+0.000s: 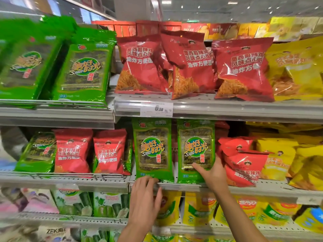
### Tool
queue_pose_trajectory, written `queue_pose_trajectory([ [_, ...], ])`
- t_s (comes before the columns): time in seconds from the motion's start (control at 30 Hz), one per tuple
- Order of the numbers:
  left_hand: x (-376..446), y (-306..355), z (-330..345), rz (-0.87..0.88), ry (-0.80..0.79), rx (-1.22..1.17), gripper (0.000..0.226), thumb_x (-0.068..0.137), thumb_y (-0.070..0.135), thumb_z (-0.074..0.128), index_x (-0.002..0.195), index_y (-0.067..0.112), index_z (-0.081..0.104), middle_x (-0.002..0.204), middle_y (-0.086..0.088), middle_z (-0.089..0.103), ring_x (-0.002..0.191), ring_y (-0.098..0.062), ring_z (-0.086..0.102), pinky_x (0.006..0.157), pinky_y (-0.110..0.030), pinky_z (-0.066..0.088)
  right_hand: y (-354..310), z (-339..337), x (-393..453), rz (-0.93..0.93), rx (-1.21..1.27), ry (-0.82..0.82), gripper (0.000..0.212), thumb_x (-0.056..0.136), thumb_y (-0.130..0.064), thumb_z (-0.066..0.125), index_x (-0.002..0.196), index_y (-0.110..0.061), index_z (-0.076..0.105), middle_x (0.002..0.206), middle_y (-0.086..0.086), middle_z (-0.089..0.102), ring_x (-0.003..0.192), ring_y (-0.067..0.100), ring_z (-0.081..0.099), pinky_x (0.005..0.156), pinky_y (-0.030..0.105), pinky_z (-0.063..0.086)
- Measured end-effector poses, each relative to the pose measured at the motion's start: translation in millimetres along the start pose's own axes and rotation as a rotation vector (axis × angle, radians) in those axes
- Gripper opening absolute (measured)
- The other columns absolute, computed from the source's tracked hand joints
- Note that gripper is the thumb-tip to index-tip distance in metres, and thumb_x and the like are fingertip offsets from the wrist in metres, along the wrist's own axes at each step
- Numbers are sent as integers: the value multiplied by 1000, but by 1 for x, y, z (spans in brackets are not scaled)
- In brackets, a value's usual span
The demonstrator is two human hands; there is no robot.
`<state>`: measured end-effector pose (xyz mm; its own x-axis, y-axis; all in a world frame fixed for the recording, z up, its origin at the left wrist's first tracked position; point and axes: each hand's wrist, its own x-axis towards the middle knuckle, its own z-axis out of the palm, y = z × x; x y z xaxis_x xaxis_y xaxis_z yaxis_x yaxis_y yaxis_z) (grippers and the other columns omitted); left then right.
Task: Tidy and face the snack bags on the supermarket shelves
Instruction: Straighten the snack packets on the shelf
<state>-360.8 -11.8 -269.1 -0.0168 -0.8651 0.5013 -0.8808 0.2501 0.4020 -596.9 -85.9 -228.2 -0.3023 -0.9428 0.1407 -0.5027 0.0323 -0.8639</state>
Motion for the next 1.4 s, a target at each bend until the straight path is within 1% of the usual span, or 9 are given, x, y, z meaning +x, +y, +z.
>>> queue_pose_trajectory([
  [0.1,-3,1,0,-15,-8,-12,26,94,34,63,116,21,65,110,10,56,106,-10,51,94,-27,45,4,0,10,33,44,-30,64,71,-36,91,122,-12,62,110,3,73,104,27,69,94,46,55],
  [0.27,-5,-1,2,-9,-8,-23,28,96,35,60,120,22,62,114,11,55,111,-8,49,97,-23,40,9,-1,11,-24,112,-101,40,80,-28,85,114,-15,68,98,-7,73,99,22,71,90,38,54],
  [0.47,-7,4,5,-10,-16,-14,28,95,33,59,120,21,62,116,9,54,111,-12,49,96,-30,45,1,-18,-1,-79,188,-74,44,85,-22,81,123,-7,64,112,6,73,105,26,69,99,47,52],
  [0.73,-11,7,-2,6,29,-111,21,94,24,63,114,18,62,117,8,55,113,-9,50,97,-22,38,1,-52,-48,-45,305,-73,38,90,-23,75,125,-17,63,113,-1,73,106,19,69,97,51,55],
  [0.87,-13,6,-10,-40,66,-205,19,95,20,64,114,20,62,116,10,58,113,-9,54,97,-19,37,-4,-52,-71,-26,383,-124,30,90,-19,75,119,-23,65,107,-7,75,101,11,71,88,41,59],
  [0.97,-11,-1,-18,-63,106,-254,18,95,18,64,113,18,63,113,10,60,109,-10,56,96,-29,44,-13,-37,-84,-39,407,-164,26,90,-18,75,113,-27,67,105,-11,75,95,0,70,72,18,57],
  [1.07,-6,-19,-32,-107,147,-291,20,93,13,66,113,15,63,110,6,62,105,-13,58,93,-34,47,-25,-12,-93,-29,392,-193,23,89,-18,76,111,-23,68,102,-8,76,93,4,71,74,21,57],
  [1.2,-1,-55,-65,-128,221,-329,18,92,10,67,109,16,65,106,6,63,103,-12,58,91,-31,45,-47,30,-104,-48,350,-194,22,89,-16,77,107,-23,68,94,-12,76,82,-7,68,65,9,49],
  [1.4,12,-127,-120,-218,332,-293,15,93,10,66,107,13,64,104,2,60,100,-15,55,86,-31,42,-83,98,-127,-12,294,-253,34,88,-36,76,119,-28,64,111,-9,70,101,6,66,85,29,56],
])
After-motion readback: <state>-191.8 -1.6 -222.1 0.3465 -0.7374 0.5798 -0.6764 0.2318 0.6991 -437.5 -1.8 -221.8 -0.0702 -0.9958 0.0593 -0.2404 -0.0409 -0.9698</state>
